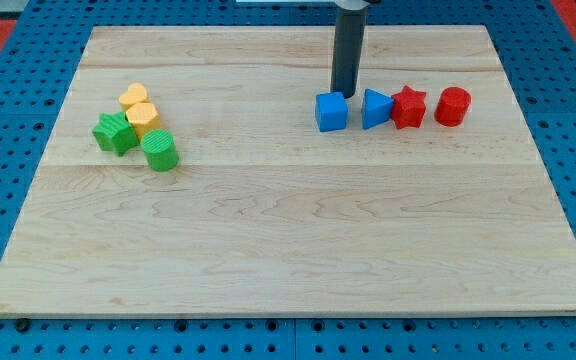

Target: Push the green star with the yellow heart towards the bottom left of the board

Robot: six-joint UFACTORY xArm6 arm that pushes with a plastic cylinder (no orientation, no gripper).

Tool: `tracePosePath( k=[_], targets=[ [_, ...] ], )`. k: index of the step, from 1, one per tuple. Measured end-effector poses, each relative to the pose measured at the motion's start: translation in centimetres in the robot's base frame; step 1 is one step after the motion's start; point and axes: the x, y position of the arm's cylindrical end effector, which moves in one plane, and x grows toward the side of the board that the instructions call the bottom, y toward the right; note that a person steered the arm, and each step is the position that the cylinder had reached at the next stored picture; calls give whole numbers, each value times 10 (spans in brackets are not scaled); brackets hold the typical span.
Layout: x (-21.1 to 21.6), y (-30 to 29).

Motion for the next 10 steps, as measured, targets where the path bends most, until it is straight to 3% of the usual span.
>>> tracePosePath(
  k=[2,4,8,10],
  targets=[
    [-12,-22],
    [-77,-134],
    [-35,-256],
    [-1,-256]
  ],
)
